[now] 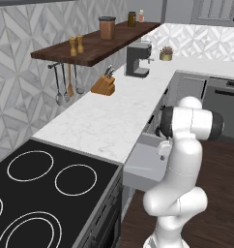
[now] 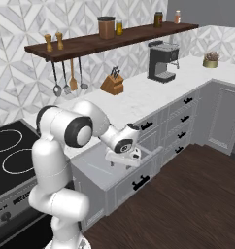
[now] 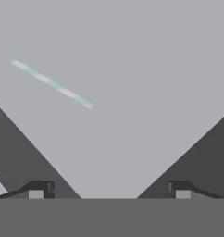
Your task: Take a straw from the drawer in front and place it inside the glass cup on the dining counter.
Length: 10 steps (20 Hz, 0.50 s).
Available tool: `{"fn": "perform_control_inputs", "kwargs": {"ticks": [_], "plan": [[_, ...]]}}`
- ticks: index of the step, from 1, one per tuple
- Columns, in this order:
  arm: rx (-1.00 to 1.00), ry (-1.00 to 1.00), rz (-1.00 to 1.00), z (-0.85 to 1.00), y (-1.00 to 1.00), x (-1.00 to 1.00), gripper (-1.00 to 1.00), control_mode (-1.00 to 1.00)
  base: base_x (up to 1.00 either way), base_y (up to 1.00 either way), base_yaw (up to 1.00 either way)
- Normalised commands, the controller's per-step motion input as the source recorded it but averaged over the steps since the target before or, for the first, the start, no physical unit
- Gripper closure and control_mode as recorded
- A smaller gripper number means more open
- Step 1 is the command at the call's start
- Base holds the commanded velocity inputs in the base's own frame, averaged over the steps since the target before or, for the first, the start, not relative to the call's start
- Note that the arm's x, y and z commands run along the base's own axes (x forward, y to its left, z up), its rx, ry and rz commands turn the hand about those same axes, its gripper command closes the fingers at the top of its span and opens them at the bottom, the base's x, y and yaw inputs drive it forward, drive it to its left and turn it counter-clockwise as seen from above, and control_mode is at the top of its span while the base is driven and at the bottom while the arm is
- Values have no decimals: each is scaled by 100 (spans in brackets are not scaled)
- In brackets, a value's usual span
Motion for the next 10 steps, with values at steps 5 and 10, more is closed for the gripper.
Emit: {"fn": "perform_control_inputs", "kwargs": {"ticks": [5,10], "plan": [[0,7,0,-12,-75,-65,-100,-100,0,0,0],[0,5,1,-9,-81,-69,-100,-100,0,0,0]]}}
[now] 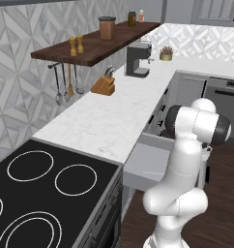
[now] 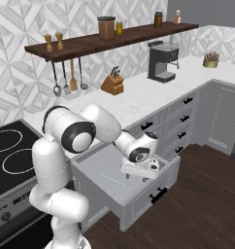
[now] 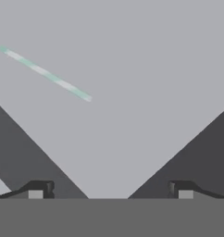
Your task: Take a straw from the drawer in front and place it inside the glass cup on the dining counter.
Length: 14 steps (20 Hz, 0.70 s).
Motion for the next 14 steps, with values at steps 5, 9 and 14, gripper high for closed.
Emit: {"fn": "perform_control_inputs", "kwargs": {"ticks": [5,9,14], "plan": [[0,2,1,-6,-81,-72,-100,-100,0,0,0],[0,0,0,0,-75,-71,-100,-100,0,0,0],[0,-4,1,15,-13,-20,-100,-100,0,0,0]]}}
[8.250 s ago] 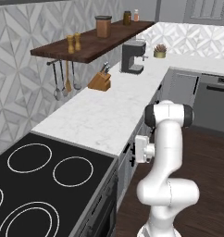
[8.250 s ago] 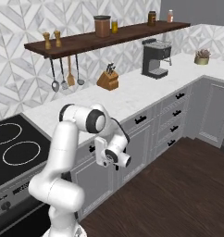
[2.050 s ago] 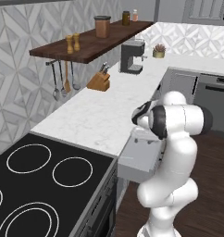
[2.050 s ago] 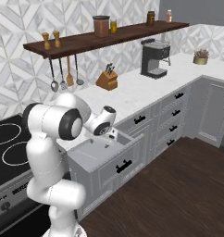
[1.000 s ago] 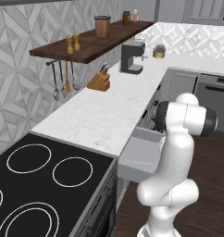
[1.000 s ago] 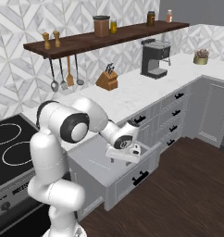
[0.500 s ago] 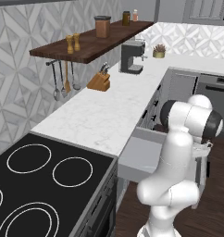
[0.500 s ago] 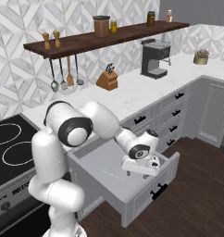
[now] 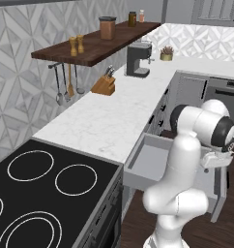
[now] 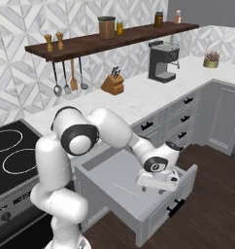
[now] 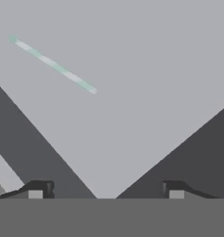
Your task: Take a straw from the drawer in front and place it inside the glass cup on the dining counter.
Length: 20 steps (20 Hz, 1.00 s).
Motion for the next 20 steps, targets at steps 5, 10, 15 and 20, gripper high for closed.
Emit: {"fn": "perform_control_inputs", "kwargs": {"ticks": [5,10,15,20], "plan": [[-1,-5,6,11,53,37,-100,-100,0,0,0],[-2,-4,5,-1,61,35,-100,-100,0,0,0],[-1,-4,6,-33,35,25,-100,-100,0,0,0],[0,-4,9,-44,0,31,-100,-100,0,0,0]]}}
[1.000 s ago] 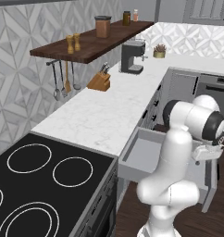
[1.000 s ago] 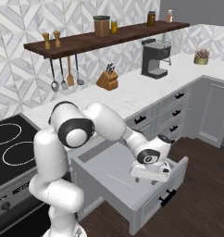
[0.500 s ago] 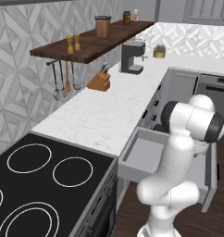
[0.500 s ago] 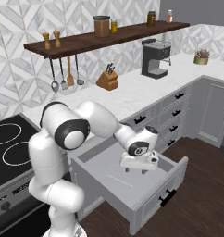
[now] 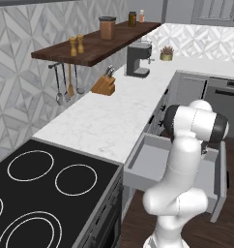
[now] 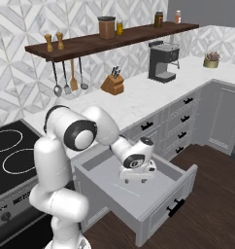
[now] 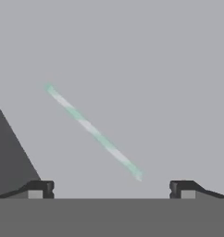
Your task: Take a straw from the drawer in front and place it inside the glass cup on the dining counter.
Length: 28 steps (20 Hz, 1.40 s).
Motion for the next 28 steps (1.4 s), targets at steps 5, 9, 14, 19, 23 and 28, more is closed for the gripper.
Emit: {"fn": "perform_control_inputs", "kwargs": {"ticks": [5,9,14,19,23,28], "plan": [[0,-5,8,-41,0,19,-100,-100,0,0,0],[-1,-1,5,-31,3,-3,-100,-100,0,0,0],[-2,-3,1,-29,15,-7,-100,-100,0,0,0],[-3,-2,0,-25,19,0,-100,-100,0,0,0],[-1,-2,0,-20,11,4,-100,-100,0,0,0],[0,-7,0,-4,0,18,-100,-100,0,0,0]]}}
